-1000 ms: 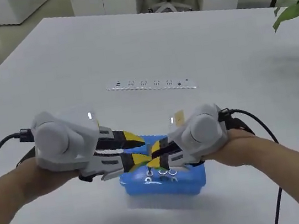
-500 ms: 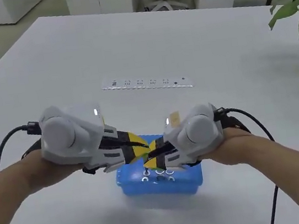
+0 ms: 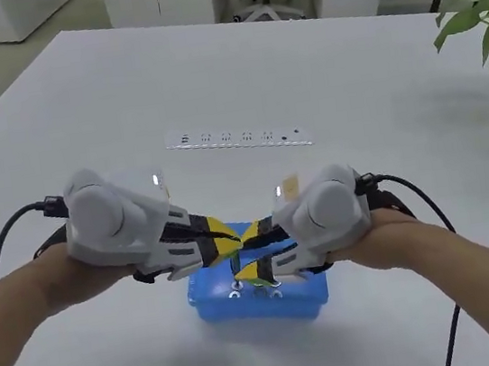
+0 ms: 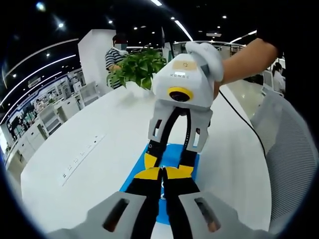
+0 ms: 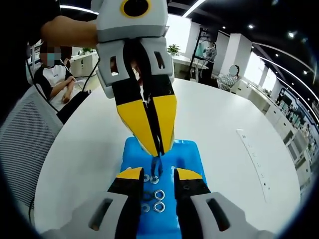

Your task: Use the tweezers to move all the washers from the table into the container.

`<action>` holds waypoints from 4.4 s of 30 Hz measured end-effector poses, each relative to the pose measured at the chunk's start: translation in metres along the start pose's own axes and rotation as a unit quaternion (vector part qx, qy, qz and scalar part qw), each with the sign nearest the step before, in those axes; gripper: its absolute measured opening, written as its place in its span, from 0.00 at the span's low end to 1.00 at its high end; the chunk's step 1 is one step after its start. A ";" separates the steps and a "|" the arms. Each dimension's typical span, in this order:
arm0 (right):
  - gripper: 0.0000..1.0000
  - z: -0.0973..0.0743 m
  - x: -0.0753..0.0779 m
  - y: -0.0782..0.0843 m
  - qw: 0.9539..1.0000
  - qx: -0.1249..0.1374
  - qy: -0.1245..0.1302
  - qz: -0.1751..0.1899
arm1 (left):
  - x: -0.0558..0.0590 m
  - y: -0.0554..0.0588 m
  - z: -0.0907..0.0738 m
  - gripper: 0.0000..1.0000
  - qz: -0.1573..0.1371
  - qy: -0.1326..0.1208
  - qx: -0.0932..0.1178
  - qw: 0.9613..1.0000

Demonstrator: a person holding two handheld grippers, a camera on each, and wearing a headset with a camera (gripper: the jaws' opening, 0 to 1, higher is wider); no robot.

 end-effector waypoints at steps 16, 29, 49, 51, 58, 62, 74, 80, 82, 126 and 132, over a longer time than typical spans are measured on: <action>0.40 -0.032 -0.009 0.000 0.998 0.014 0.041 0.040 | -0.005 -0.008 -0.010 0.05 -0.006 -0.003 0.003 1.000; 0.44 -0.056 -0.023 -0.001 0.996 0.033 0.069 0.043 | 0.006 -0.032 -0.028 0.05 0.004 0.002 0.018 1.000; 0.35 -0.066 -0.068 -0.017 0.997 0.055 0.055 0.023 | 0.051 -0.063 -0.050 0.05 0.029 0.051 0.050 0.997; 0.33 -0.063 -0.073 -0.019 0.997 0.055 0.048 0.014 | 0.055 -0.064 -0.052 0.05 0.029 0.057 0.053 0.997; 0.24 -0.054 -0.089 -0.023 0.998 0.054 0.019 -0.011 | 0.068 -0.068 -0.057 0.05 0.031 0.075 0.072 0.994; 0.19 -0.049 -0.094 -0.021 0.999 0.047 0.010 -0.025 | 0.074 -0.066 -0.060 0.05 0.030 0.084 0.080 0.993; 0.10 -0.031 -0.106 0.004 1.000 0.000 -0.009 -0.029 | 0.085 -0.023 -0.057 0.05 0.034 0.096 0.024 0.995; 0.09 -0.018 -0.109 0.020 0.999 -0.032 -0.015 -0.032 | 0.092 0.007 -0.049 0.05 0.051 0.097 -0.033 0.993; 0.09 -0.014 -0.110 0.025 0.999 -0.039 -0.019 -0.029 | 0.094 0.017 -0.046 0.05 0.046 0.097 -0.048 0.993; 0.14 0.020 -0.105 0.052 0.991 -0.122 -0.042 0.041 | 0.092 0.099 -0.005 0.06 0.049 0.098 -0.169 0.979; 0.16 0.020 -0.106 0.052 0.991 -0.120 -0.039 0.041 | 0.091 0.100 -0.006 0.07 0.045 0.091 -0.168 0.981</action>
Point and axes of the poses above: the centre of the closed fingertips' face, and the gripper's own axes: z roughly forward along the fingers, x roughly to its right, y roughly out of its underside, the point moved 5 cm from there along -z, roughly backward along the fingers, and after that the axes turned 9 degrees about -y, right-handed, at the moved point
